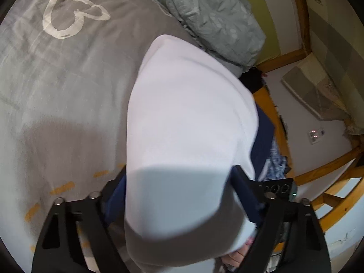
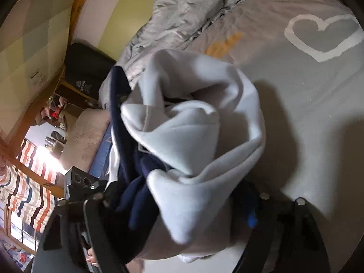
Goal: Fold large clothes
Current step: 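Carry the bundle with both grippers and set it on the clothes pile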
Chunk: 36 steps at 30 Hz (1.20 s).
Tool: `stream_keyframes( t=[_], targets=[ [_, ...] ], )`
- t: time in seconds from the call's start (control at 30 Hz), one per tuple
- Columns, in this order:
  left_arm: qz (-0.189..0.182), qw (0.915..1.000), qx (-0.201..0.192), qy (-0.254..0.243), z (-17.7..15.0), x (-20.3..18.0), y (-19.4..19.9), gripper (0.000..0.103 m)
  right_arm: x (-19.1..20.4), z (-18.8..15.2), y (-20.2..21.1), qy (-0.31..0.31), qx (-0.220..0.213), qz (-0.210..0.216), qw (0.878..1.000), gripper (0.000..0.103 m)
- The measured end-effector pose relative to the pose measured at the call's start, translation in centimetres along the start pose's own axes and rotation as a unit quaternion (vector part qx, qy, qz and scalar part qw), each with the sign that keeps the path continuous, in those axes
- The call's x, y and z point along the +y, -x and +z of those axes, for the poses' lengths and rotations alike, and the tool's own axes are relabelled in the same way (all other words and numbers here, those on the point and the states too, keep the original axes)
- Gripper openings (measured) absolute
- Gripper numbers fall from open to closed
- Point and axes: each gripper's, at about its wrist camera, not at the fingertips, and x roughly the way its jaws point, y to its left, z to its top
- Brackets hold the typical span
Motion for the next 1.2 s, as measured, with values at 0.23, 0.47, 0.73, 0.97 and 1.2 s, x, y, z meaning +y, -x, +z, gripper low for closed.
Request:
stream_keyframes(
  t=[0.23, 0.47, 0.73, 0.97, 1.2],
  targets=[
    [-0.058, 0.9978, -0.007, -0.032, -0.5, -4.0, 1.0, 0.077, 4.0, 1.1, 4.7, 0.064, -0.035, -0.010, 0.997, 0.062],
    [-0.103, 0.9875, -0.008, -0.119, 0.0, -15.2, -0.2, 0.077, 6.4, 4.2, 14.5, 0.088, -0.107, -0.021, 0.990, 0.062],
    [-0.170, 0.9607, 0.031, -0.217, 1.8, -33.1, -10.5, 0.077, 4.3, 10.9, 30.1, 0.060, -0.217, -0.082, 0.971, 0.062],
    [-0.201, 0.9393, 0.127, -0.248, 1.7, -43.6, -25.2, 0.077, -1.9, 15.1, 40.2, -0.004, -0.311, -0.172, 0.935, 0.062],
    [-0.078, 0.9506, 0.204, -0.221, 0.6, -38.3, -42.5, 0.086, -17.2, 16.0, 36.6, -0.115, -0.313, -0.272, 0.903, 0.068]
  ],
)
